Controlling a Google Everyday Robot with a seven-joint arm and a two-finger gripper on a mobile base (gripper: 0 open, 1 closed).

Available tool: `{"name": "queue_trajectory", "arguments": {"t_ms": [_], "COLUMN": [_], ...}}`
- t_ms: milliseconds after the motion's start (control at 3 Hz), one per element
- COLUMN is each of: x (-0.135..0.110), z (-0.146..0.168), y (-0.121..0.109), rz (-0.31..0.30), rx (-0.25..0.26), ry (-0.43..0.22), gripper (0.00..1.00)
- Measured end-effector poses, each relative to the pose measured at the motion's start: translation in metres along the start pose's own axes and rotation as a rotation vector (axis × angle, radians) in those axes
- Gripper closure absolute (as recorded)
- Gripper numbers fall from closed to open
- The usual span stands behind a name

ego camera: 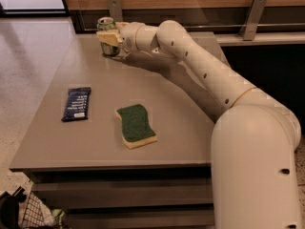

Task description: Knock green can over

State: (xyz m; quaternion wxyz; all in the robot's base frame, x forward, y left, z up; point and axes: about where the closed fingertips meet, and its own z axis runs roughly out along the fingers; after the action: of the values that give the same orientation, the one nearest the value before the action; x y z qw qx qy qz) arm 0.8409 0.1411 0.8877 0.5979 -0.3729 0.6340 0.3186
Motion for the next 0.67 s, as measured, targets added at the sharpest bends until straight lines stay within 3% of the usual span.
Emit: {"name": "queue_trajectory", "arguments": {"t_ms": [333,667], "x": [0.0003,0.0003], "z": [0.0023,0.0023], "y": [0.0022,0.0022], "rz": [0.001,0.001], "rx": [-0.004,-0.004], "ry": [0.000,0.000], "gripper": [1.00,1.00]}}
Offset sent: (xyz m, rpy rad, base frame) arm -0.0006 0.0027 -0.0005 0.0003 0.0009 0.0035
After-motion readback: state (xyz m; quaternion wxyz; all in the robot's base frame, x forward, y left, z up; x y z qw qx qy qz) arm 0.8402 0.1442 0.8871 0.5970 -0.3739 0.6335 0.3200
